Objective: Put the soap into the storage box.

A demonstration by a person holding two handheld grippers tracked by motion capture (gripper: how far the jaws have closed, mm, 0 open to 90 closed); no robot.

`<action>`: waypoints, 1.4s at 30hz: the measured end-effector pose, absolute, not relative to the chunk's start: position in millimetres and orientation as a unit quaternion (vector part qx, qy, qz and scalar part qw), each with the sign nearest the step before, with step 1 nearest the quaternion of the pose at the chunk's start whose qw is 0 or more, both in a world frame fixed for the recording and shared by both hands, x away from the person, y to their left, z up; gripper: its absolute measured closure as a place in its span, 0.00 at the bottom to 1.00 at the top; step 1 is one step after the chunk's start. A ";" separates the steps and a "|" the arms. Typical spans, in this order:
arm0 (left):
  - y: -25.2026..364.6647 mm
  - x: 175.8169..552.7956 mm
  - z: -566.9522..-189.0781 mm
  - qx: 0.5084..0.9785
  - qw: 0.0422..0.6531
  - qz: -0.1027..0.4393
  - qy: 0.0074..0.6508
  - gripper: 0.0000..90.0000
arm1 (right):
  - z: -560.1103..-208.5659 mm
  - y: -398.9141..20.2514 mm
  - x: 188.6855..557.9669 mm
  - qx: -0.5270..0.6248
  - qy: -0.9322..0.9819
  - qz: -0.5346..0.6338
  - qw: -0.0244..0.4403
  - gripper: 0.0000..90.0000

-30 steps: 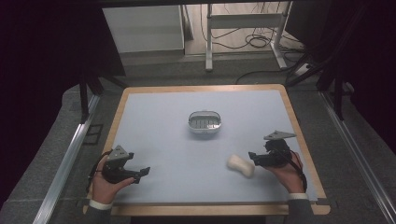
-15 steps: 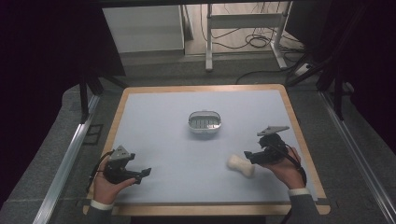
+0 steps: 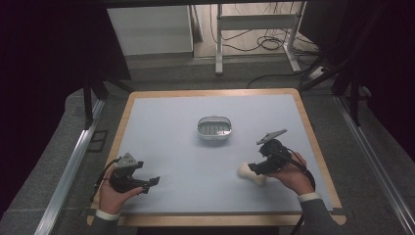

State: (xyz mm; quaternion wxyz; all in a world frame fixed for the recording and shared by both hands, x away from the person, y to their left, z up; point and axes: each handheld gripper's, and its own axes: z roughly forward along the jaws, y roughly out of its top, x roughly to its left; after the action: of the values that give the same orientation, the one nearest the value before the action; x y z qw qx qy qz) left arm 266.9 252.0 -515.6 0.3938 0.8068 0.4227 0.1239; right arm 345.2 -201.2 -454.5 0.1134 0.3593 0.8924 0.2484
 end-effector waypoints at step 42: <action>253.4 266.5 -516.1 0.812 0.381 0.129 0.424 0.09 | -493.7 -165.9 350.9 0.291 0.948 0.098 0.083 0.55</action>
State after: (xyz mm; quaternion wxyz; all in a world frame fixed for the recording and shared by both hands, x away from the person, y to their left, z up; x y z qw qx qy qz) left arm 266.5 253.4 -516.1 0.3807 0.8117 0.4237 0.1292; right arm 350.9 -165.9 -493.7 0.0830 0.2909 0.9481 0.0979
